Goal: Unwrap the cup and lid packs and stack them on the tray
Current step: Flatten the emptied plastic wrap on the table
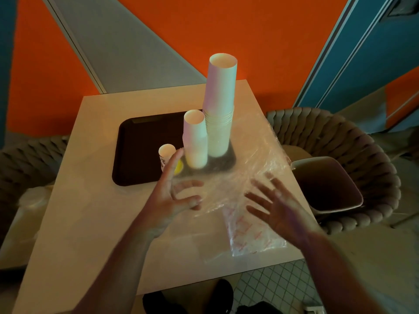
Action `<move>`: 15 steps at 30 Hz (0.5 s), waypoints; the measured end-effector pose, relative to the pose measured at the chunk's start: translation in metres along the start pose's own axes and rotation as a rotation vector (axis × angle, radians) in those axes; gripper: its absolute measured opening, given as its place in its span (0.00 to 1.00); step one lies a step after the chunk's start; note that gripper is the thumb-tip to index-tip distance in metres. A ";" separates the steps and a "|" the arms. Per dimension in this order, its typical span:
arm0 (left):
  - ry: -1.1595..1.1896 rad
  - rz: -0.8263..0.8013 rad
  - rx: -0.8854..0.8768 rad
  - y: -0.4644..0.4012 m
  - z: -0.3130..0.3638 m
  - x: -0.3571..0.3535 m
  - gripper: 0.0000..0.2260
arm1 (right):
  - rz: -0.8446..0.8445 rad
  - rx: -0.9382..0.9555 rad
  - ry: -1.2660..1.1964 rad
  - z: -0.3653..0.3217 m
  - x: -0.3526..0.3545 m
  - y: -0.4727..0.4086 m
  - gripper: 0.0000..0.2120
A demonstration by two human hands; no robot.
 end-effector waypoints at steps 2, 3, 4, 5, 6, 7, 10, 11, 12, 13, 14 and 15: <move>0.000 0.044 0.017 -0.005 -0.015 -0.014 0.48 | 0.116 -0.017 0.017 0.016 -0.016 -0.003 0.32; -0.010 0.063 0.029 -0.005 -0.021 -0.020 0.48 | 0.206 0.009 0.031 0.020 -0.024 -0.005 0.24; -0.026 0.082 0.045 -0.006 -0.027 -0.026 0.47 | 0.292 0.045 0.039 0.024 -0.029 -0.007 0.18; -0.039 0.099 0.067 -0.006 -0.034 -0.033 0.47 | 0.354 0.078 0.045 0.026 -0.031 -0.009 0.13; -0.039 0.118 0.092 -0.005 -0.041 -0.037 0.46 | 0.389 0.104 0.055 0.027 -0.031 -0.010 0.08; -0.023 0.137 0.123 -0.003 -0.048 -0.041 0.45 | 0.397 0.118 0.063 0.026 -0.030 -0.010 0.06; -0.002 0.188 0.205 0.001 -0.062 -0.038 0.38 | 0.361 0.053 0.127 0.015 -0.011 -0.012 0.07; -0.006 0.202 0.225 0.000 -0.065 -0.033 0.34 | 0.330 -0.005 0.179 0.010 -0.003 -0.013 0.07; -0.011 0.209 0.251 -0.003 -0.067 -0.029 0.31 | 0.280 -0.069 0.248 0.004 0.006 -0.016 0.08; -0.018 0.201 0.286 -0.007 -0.068 -0.025 0.28 | 0.210 -0.137 0.318 0.000 0.015 -0.019 0.09; -0.023 0.179 0.318 -0.012 -0.069 -0.022 0.26 | 0.127 -0.195 0.379 -0.005 0.022 -0.023 0.09; -0.028 0.150 0.347 -0.018 -0.068 -0.022 0.25 | 0.052 -0.246 0.424 -0.009 0.028 -0.028 0.09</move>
Point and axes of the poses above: each hand's wrist, its own y-axis away from the middle knuckle, its own x-axis out of the back of the hand, z = x × y, the point moved 1 cm from there along -y, towards the middle knuckle, and after that the axes turned 11 degrees about x, right-handed, at the moved point
